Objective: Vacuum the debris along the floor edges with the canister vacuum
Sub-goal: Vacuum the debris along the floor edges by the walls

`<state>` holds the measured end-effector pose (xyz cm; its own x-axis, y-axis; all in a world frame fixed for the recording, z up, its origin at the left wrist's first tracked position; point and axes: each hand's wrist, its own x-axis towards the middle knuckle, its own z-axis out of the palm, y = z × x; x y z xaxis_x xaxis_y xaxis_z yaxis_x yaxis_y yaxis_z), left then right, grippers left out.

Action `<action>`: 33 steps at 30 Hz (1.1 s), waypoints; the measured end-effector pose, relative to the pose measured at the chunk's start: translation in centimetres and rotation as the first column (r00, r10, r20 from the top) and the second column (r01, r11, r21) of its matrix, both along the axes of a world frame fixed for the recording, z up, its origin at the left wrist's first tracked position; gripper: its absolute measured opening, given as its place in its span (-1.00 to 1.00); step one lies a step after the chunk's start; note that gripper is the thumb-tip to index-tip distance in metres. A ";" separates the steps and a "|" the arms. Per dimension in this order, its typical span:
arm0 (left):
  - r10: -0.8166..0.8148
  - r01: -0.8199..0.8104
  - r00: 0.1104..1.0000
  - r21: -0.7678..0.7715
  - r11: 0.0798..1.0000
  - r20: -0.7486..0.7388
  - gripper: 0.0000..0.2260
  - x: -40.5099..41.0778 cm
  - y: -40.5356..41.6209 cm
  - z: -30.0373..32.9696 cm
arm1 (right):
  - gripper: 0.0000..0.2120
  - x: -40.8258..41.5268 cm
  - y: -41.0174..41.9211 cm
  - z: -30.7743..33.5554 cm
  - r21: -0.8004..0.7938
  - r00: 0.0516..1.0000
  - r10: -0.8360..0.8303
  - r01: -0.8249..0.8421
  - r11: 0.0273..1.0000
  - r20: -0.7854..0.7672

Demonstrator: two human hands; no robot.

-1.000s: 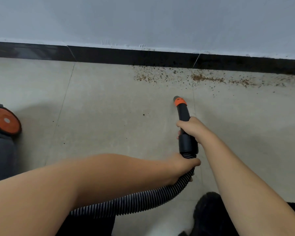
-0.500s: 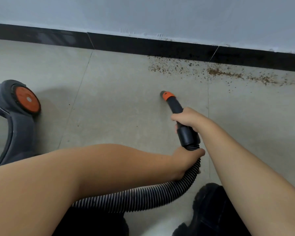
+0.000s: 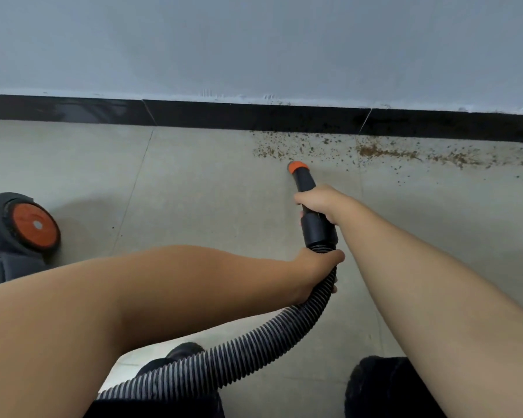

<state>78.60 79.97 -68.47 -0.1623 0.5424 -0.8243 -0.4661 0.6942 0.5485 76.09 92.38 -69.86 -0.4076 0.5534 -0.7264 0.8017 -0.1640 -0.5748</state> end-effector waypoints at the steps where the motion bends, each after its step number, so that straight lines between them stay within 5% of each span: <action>1: 0.019 -0.019 1.000 0.003 1.000 0.001 -0.83 -0.4 -0.1 -0.2 | -0.74 -0.8 -0.2 0.0 -0.006 1.000 0.028 -0.028 1.000 -0.001; 7: -0.013 0.014 1.000 -0.064 0.998 0.010 -0.82 -4.2 -0.1 0.2 | -0.81 -3.9 -0.2 0.4 -0.029 0.999 0.040 -0.041 0.999 -0.033; 19: -0.314 0.313 0.949 -0.058 0.948 -0.024 -0.79 -3.4 2.7 0.6 | -0.86 0.9 4.3 -1.3 -0.034 0.944 -0.330 0.330 0.944 -0.018; 33: -0.047 0.047 0.999 -0.033 0.998 0.019 -0.84 -5.5 0.6 -0.3 | -0.85 -4.6 1.7 -1.7 -0.062 0.994 -0.091 0.087 0.994 -0.053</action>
<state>73.09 80.60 -68.78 -0.1223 0.5213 -0.8446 -0.4420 0.7333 0.5167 71.45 94.07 -71.59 -0.3995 0.5461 -0.7363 0.7493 -0.2683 -0.6055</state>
